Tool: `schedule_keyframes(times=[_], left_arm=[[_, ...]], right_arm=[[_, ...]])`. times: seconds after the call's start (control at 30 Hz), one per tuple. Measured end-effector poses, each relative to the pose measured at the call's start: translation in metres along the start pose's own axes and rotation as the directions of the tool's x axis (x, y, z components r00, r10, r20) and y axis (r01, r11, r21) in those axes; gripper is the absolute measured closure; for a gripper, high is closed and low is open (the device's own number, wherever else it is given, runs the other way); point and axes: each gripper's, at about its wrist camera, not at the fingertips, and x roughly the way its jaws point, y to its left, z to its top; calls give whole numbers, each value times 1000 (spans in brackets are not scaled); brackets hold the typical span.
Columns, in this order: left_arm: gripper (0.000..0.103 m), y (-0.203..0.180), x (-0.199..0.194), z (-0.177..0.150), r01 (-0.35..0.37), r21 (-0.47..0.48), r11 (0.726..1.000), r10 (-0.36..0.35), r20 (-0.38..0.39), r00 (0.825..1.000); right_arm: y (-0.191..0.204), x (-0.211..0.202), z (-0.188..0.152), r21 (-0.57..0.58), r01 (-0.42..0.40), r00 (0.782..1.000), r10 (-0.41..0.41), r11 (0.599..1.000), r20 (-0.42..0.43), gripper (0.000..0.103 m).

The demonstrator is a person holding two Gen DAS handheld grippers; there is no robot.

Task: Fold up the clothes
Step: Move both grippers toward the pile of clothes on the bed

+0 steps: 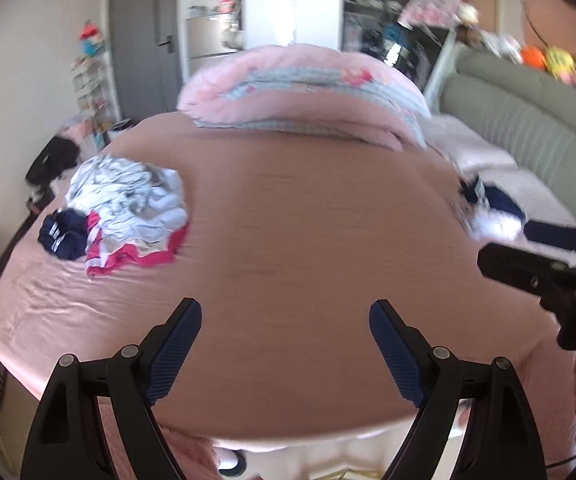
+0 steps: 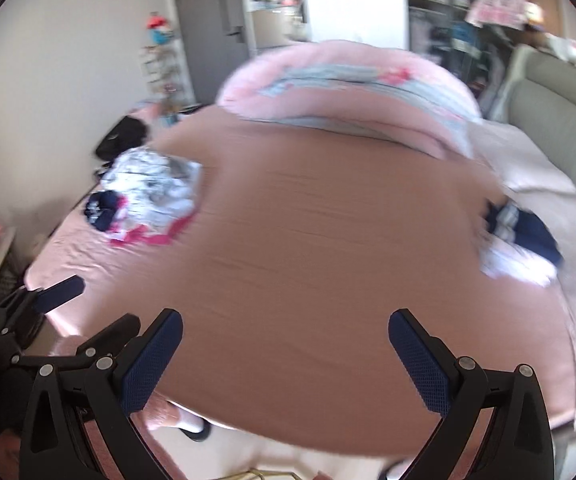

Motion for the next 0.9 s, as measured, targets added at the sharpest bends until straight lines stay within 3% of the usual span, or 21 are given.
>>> schedule_keyframes(times=[0.2, 0.3, 0.43, 0.57, 0.7, 0.83, 0.9], left_arm=[[17, 83, 1, 14, -47, -164, 985, 51, 22, 998], [17, 130, 12, 17, -66, -249, 966, 72, 13, 997], [17, 189, 32, 17, -113, -340, 934, 117, -9, 993], [17, 240, 64, 18, -136, -402, 906, 123, -56, 991], [17, 284, 105, 20, -153, -434, 888, 115, -114, 987], [18, 311, 147, 20, -145, -448, 882, 84, -153, 985], [18, 318, 159, 22, -148, -470, 870, 84, -156, 984]], right_arm=[[46, 45, 37, -84, -118, 992, 113, 989, -64, 0], [70, 72, 51, -107, -195, 978, 185, 975, -98, 0], [113, 110, 71, -151, -227, 972, 214, 962, -99, 1], [145, 163, 93, -145, -247, 964, 228, 958, -136, 7], [171, 235, 104, -107, -205, 960, 179, 973, -214, 11], [187, 292, 101, -98, -174, 955, 144, 980, -259, 14], [195, 320, 99, -97, -171, 949, 137, 980, -284, 21]])
